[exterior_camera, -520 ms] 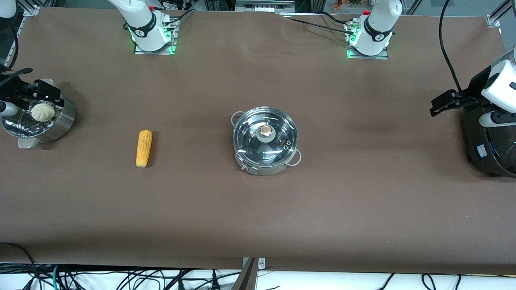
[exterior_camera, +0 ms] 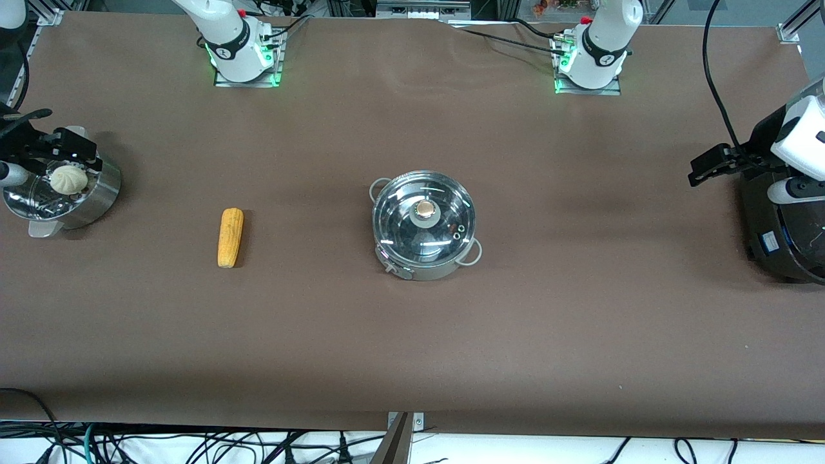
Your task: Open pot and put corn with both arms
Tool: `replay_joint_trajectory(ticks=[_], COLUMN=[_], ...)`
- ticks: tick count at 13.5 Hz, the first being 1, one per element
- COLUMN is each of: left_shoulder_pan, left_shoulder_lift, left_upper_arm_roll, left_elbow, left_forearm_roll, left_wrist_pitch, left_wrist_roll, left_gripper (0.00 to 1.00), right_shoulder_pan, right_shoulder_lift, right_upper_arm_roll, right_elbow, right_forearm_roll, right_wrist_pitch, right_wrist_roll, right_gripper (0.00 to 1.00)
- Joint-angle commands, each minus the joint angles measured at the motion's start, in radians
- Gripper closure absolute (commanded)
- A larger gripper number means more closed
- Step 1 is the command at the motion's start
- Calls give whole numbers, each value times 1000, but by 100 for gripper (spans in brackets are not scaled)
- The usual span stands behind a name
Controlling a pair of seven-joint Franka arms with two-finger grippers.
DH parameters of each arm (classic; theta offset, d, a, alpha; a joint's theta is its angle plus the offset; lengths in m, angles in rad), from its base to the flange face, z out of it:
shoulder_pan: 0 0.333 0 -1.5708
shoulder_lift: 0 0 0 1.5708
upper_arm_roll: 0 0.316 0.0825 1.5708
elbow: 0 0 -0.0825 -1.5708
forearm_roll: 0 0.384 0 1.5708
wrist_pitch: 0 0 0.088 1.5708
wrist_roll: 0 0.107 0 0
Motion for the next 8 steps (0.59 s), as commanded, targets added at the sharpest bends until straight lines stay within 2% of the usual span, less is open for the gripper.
replay_joint_trajectory(ticks=[1, 8], left_shoulder_pan=[8, 6], left_shoulder_lift=[7, 26], left_upper_arm_roll=[-4, -4], left_elbow=[19, 24], left_forearm_roll=[8, -3], left_wrist_pitch=[-10, -12], left_wrist_roll=[24, 18], left_gripper=[0, 0], right_shoulder_pan=[-11, -11], right_shoulder_lift=[3, 3], right_upper_arm_roll=[7, 7], right_elbow=[11, 11], right_forearm_roll=[1, 1], right_wrist_pitch=[-1, -4], right_wrist_roll=[-2, -2], right_gripper=[0, 0])
